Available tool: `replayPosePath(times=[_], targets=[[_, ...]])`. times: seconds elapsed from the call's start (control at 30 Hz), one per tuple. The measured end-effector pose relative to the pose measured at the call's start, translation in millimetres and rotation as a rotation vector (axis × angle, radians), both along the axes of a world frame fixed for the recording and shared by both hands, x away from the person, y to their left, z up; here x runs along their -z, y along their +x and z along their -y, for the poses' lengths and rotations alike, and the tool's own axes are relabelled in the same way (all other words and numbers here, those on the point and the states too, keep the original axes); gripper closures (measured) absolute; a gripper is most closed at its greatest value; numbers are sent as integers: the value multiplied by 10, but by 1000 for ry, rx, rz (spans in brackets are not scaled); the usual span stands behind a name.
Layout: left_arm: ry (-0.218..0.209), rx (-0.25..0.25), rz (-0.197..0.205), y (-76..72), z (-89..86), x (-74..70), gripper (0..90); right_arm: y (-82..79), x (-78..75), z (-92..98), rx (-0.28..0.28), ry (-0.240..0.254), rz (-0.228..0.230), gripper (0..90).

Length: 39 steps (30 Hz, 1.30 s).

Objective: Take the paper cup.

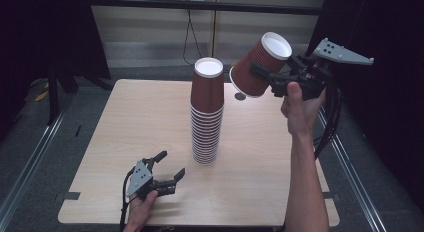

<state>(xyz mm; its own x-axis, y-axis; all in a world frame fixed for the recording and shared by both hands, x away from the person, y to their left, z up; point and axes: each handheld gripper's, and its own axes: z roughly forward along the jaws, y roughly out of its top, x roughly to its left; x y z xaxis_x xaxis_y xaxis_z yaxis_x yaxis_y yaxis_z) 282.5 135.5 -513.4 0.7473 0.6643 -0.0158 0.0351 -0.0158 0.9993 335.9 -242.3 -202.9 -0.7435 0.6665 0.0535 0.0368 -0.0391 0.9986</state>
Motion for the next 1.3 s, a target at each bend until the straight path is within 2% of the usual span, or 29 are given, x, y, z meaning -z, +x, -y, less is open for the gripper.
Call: replayPosePath(times=[0.03, 0.13, 0.17, 0.2, 0.27, 0.3, 0.33, 0.37, 0.4, 0.47, 0.5, 0.53, 0.57, 0.6, 0.67, 0.7, 0.73, 0.8, 0.87, 0.97, 1.0, 1.07, 1.17, 1.2, 1.23, 1.3], targets=[[-17, -9, -19, -7, 18, 3, 154, 5, 24, 8, 0, 0, -5, 199], [-3, 14, -18, 31, 13, -4, 153, 16, 103, 18, 0, -4, -20, 199], [-27, 21, -47, 22, 24, -2, 152, 17, 131, 21, 1, -5, -23, 199], [-37, 34, -53, 23, 27, -5, 152, 17, 131, 21, 1, -5, -23, 199], [-25, 42, -55, 19, 16, -47, 154, 7, 211, 37, 3, -4, -31, 200], [-17, 58, -43, 33, 2, -85, 154, -1, 234, 41, 4, -8, -32, 200], [-51, 82, -60, 26, 13, -122, 154, -11, 259, 45, 8, -16, -35, 200], [-54, 97, -54, 27, 15, -168, 155, -19, 286, 51, 13, -21, -37, 200], [-42, 86, -32, 30, 24, -253, 155, -27, 315, 61, 11, -24, -44, 200], [-47, 90, -24, 34, 29, -286, 155, -34, 346, 69, 12, -29, -47, 200], [-35, 104, -9, 48, 22, -316, 155, -46, 376, 76, 17, -35, -55, 200], [-48, 109, -19, 40, 33, -335, 155, -57, 405, 84, 21, -36, -57, 200], [-35, 116, -1, 54, 36, -353, 156, -78, 459, 98, 14, -32, -63, 200], [-32, 115, -12, 44, 49, -362, 156, -78, 459, 98, 14, -32, -63, 200], [-7, 121, -1, 54, 66, -373, 157, -107, 547, 107, 11, -31, -76, 200], [-17, 125, -16, 47, 85, -367, 158, -115, 581, 107, 12, -31, -80, 200], [1, 126, -8, 58, 88, -366, 158, -115, 581, 107, 12, -31, -80, 200], [-3, 137, -27, 52, 118, -354, 163, -126, 667, 118, 13, -26, -91, 200], [22, 144, -30, 53, 141, -345, 165, -139, 733, 128, 8, -22, -104, 200], [5, 169, -47, 43, 184, -341, 165, -168, 863, 133, -8, -12, -124, 200], [18, 177, -41, 47, 191, -348, 165, -168, 863, 133, -8, -12, -124, 200], [-4, 195, -47, 41, 224, -364, 165, -189, 953, 123, 1, -25, -140, 200], [-5, 207, -52, 41, 237, -375, 165, -212, 1024, 126, -1, -28, -147, 200], [13, 216, -43, 48, 235, -382, 164, -227, 1044, 129, -2, -26, -150, 200], [-4, 214, -53, 41, 253, -383, 164, -227, 1044, 129, -2, -26, -150, 200], [8, 232, -53, 49, 263, -387, 164, -265, 1080, 130, 1, -23, -156, 200]])
